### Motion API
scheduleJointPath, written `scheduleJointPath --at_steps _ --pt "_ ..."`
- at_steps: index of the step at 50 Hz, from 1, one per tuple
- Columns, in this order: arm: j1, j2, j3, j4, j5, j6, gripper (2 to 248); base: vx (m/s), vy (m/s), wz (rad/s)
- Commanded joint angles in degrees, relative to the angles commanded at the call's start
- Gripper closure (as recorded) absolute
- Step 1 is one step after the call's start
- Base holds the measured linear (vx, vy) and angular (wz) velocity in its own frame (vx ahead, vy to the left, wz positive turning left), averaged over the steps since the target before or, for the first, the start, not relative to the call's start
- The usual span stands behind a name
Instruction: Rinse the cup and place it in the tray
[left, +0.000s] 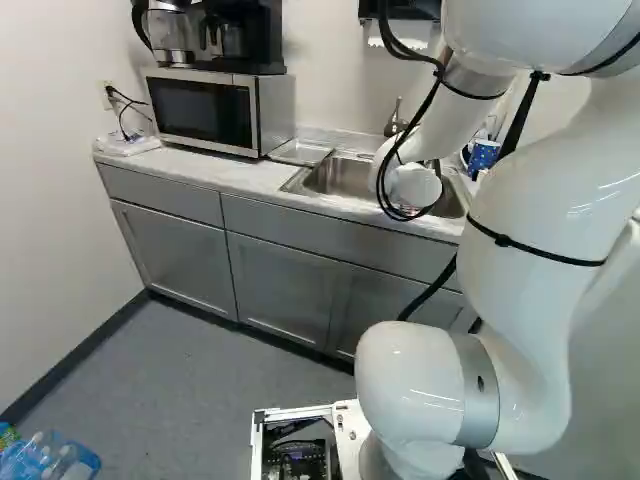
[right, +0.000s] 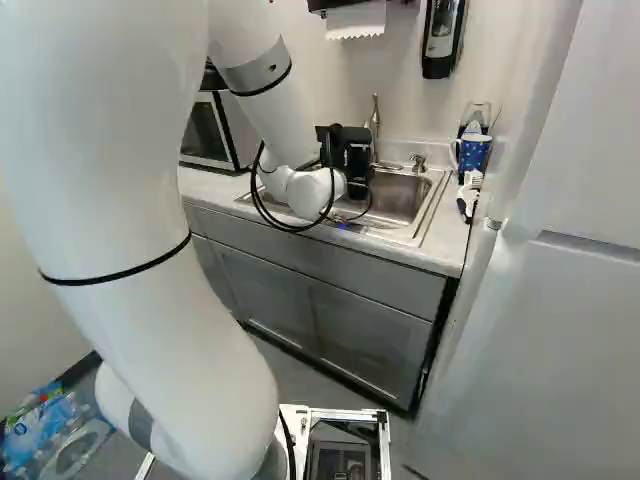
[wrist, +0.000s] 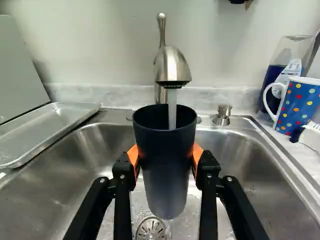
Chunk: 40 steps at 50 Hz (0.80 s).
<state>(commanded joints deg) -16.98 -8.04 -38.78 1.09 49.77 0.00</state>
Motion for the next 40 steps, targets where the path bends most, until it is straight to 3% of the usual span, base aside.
scheduleJointPath --at_steps 40 --pt "0.0 -0.1 -0.1 0.0 0.0 0.0 128 0.000 0.000 0.000"
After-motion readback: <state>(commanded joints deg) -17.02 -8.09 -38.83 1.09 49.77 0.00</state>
